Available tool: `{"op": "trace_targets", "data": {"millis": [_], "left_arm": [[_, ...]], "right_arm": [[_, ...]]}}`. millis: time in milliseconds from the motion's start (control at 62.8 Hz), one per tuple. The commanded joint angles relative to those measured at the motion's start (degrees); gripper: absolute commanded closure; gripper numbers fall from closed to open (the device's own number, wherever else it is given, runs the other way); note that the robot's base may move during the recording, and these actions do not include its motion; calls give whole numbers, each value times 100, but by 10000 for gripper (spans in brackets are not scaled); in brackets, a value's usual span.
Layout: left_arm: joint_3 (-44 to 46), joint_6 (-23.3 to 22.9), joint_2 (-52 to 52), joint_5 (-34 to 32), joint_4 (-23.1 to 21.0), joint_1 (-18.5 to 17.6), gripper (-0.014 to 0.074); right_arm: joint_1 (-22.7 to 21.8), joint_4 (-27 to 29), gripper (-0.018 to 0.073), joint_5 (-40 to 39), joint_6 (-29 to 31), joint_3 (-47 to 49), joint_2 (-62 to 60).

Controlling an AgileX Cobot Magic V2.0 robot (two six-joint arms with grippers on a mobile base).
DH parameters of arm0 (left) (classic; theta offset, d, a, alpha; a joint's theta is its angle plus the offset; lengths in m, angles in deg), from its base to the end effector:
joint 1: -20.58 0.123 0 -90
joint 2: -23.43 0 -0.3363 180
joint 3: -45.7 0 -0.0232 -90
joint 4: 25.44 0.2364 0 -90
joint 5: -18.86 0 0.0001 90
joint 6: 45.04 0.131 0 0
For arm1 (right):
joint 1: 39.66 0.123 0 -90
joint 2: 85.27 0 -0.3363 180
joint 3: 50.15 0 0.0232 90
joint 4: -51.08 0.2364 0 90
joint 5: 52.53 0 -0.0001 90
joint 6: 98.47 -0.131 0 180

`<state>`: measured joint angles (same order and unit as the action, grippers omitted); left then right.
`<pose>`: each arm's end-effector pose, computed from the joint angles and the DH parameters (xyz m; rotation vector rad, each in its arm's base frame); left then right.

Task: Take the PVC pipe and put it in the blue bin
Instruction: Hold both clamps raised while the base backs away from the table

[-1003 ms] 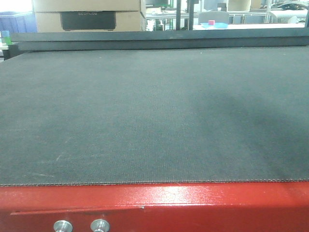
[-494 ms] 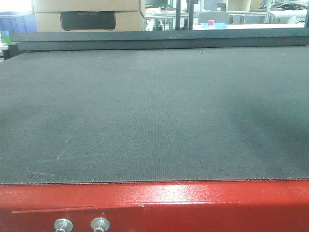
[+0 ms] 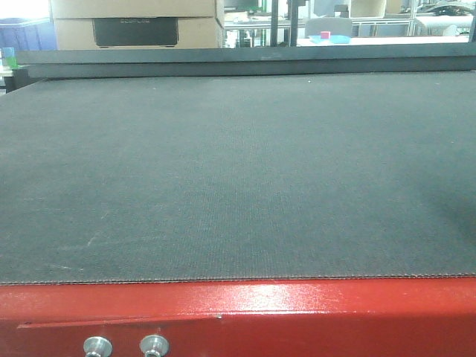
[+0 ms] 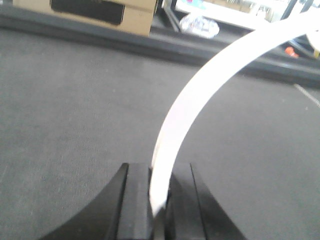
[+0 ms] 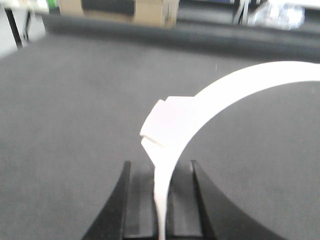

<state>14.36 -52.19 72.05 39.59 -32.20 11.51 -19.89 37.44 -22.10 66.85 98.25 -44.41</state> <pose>0.1325 -0.0267 0.4153 -0.0373 1.7656 -0.3229 0.0911 0.0161 0.4088 -0.1768 1.7765 0.1776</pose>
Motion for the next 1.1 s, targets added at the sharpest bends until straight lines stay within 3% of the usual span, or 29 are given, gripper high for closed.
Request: {"op": "trace_targets", "data": {"millis": [0,191,1083], "left_arm": [[-4,7,-93,-296,-42,-32,707],[-4,7,-103,-585,-42,-32,707],[-4,7,-103,-695,-42,-32,707]], "right_arm": [[3,-71,727,-252,25,-9,-220],[3,-71,727,-300,25,-9,-537],[3,-71,727,-269,25,-9,-560]]}}
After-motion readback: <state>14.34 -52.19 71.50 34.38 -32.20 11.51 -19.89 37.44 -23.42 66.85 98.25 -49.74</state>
